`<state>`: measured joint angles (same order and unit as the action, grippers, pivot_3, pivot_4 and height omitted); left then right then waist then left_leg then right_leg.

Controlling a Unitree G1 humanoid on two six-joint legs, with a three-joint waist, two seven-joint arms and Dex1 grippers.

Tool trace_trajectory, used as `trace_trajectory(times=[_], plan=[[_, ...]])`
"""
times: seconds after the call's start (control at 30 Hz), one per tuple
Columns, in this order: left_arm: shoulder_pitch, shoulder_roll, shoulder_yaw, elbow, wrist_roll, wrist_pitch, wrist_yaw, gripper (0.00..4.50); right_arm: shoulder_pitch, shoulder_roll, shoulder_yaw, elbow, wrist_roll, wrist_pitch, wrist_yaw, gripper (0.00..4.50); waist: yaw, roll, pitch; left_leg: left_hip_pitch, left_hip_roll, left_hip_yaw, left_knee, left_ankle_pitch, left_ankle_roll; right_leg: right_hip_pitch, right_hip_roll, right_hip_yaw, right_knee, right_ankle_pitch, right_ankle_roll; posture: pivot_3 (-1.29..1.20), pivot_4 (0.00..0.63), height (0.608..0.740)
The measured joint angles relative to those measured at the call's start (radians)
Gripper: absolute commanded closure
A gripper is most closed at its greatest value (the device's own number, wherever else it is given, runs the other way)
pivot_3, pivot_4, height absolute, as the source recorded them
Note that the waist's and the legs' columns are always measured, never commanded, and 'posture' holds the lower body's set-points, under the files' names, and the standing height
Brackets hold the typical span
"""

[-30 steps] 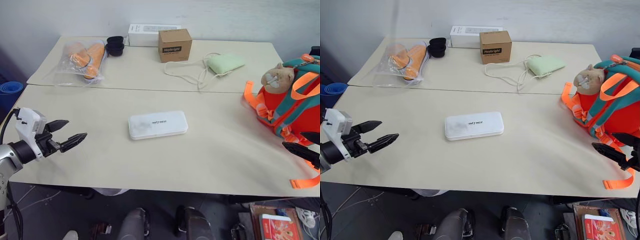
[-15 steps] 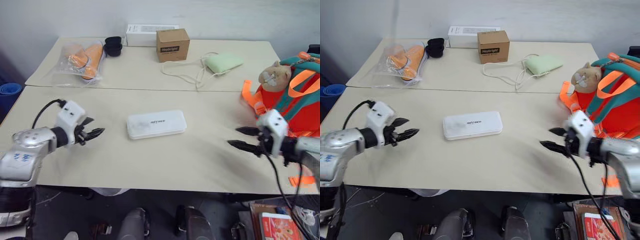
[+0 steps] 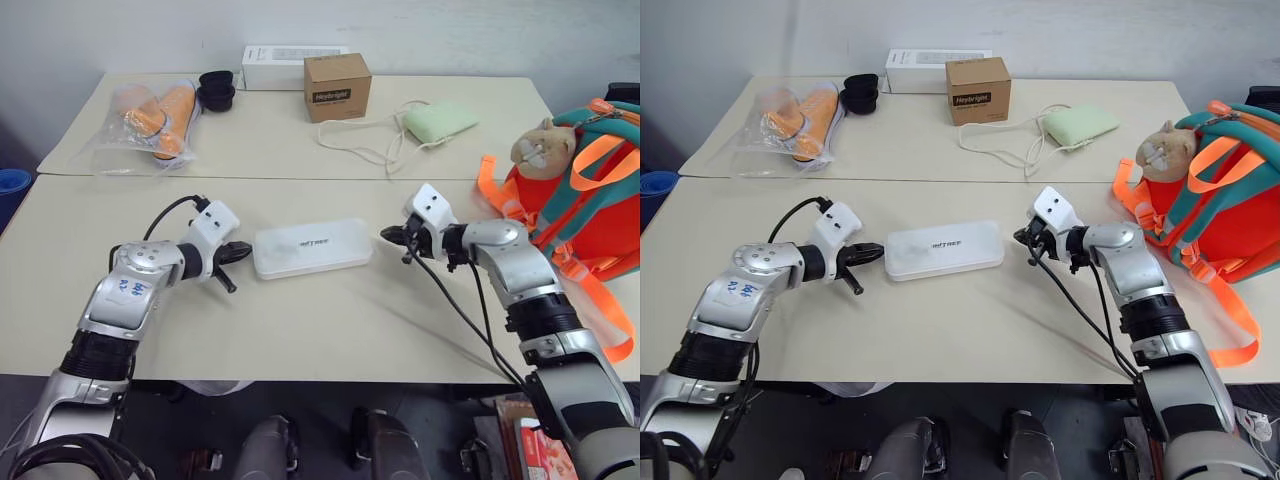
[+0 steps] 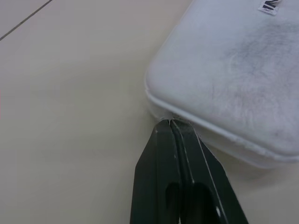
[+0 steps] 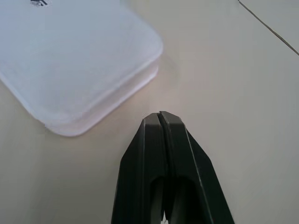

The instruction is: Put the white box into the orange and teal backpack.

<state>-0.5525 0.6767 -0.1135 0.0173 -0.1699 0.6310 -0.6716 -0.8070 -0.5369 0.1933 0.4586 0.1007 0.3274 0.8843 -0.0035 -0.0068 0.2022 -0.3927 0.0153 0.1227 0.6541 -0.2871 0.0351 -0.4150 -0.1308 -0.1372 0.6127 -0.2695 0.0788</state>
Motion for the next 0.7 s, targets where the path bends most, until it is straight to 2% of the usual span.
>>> trace_trajectory(times=[0.2, 0.5, 0.6, 0.7], plan=[[-0.025, -0.05, -0.012, 0.006, 0.015, 0.003, 0.004, 4.48, 0.007, 0.009, 0.002, 0.01, -0.034, -0.021, 0.016, 4.48, 0.0, 0.0, 0.0, 0.0, 0.0, -0.001, 0.003, 0.0, 0.0, 0.0, 0.0, 0.001, 0.003, 0.0, 0.0, 0.0, 0.15, 0.74], [-0.104, -0.087, -0.003, 0.132, 0.022, -0.012, -0.025, 4.48, 0.139, -0.016, -0.027, -0.189, -0.019, 0.078, 0.028, 4.48, -0.002, 0.0, 0.0, 0.001, 0.001, 0.0, 0.005, 0.0, 0.0, 0.0, -0.002, 0.002, 0.007, 0.0, 0.0, 0.0, 0.15, 0.74], [-0.103, -0.067, 0.002, 0.156, 0.0, 0.014, -0.074, 3.91, 0.148, -0.017, -0.029, -0.207, -0.02, 0.088, 0.024, 4.5, -0.005, 0.0, 0.0, 0.001, 0.001, 0.0, 0.005, 0.0, -0.001, -0.001, -0.001, 0.002, 0.007, 0.0, 0.0, 0.0, 0.15, 0.74], [-0.1, -0.012, 0.038, 0.159, -0.048, 0.098, -0.134, 2.97, 0.148, -0.017, -0.029, -0.209, -0.024, 0.085, 0.016, 4.5, -0.009, 0.0, 0.0, 0.0, 0.002, 0.0, 0.005, 0.0, -0.001, -0.001, -0.001, 0.002, 0.007, 0.0, 0.0, 0.0, 0.15, 0.74]])
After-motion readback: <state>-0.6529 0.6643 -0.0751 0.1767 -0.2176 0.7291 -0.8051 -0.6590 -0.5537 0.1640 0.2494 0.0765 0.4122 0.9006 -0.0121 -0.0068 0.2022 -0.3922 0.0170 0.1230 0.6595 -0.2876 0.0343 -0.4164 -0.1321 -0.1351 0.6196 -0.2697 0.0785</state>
